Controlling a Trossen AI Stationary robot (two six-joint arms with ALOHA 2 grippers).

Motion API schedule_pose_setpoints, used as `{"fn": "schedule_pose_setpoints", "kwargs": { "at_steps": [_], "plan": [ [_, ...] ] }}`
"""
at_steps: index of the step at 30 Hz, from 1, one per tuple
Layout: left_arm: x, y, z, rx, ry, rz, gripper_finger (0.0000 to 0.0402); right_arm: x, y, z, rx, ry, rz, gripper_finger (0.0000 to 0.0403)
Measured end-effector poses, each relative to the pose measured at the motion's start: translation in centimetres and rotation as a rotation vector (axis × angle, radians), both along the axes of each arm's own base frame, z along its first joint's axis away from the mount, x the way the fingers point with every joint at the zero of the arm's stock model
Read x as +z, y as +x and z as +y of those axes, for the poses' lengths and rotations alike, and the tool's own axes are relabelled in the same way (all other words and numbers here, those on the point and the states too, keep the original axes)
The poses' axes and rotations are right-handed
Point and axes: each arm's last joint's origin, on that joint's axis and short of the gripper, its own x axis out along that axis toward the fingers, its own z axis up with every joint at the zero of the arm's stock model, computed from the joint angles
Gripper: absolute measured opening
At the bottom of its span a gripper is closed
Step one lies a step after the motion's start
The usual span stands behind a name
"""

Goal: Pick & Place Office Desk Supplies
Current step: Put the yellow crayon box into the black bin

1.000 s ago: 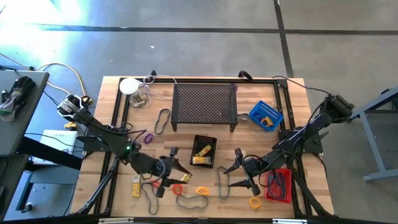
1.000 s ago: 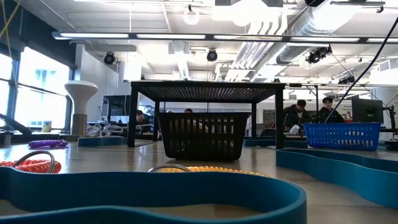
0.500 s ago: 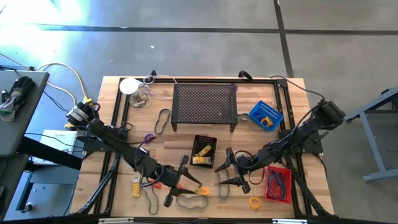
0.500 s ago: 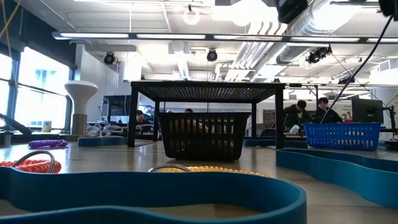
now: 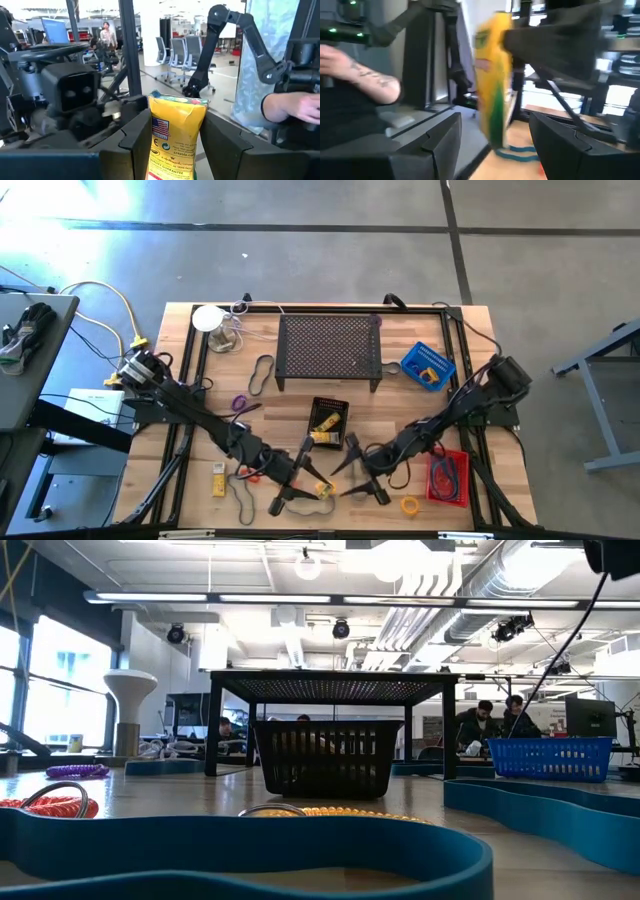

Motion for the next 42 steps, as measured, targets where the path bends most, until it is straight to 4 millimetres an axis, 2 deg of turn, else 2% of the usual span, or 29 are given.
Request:
{"fn": "schedule_pose_setpoints", "kwargs": {
  "at_steps": [6, 14, 32, 42],
  "plan": [
    [-0.16, 0.37, 0.36, 0.012, -0.005, -0.004, 0.0149, 0.51, 1.06, 0.44, -0.009, -0.027, 0.052, 0.0220],
    [-0.34, 0.58, 0.60, 0.021, -0.001, 0.008, 0.0149, 0.51, 1.16, 0.68, 0.023, -0.040, 0.071, 0.0214],
    [-0.63, 0.63, 0.52, 0.016, 0.011, 0.024, 0.0149, 0.44, 1.14, 0.69, 0.044, -0.047, 0.077, 0.0058],
    [-0.75, 0.65, 0.52, 0.018, 0.019, 0.034, 0.0149, 0.30, 1.12, 0.72, 0.061, -0.063, 0.086, 0.0049]
  ]
}}
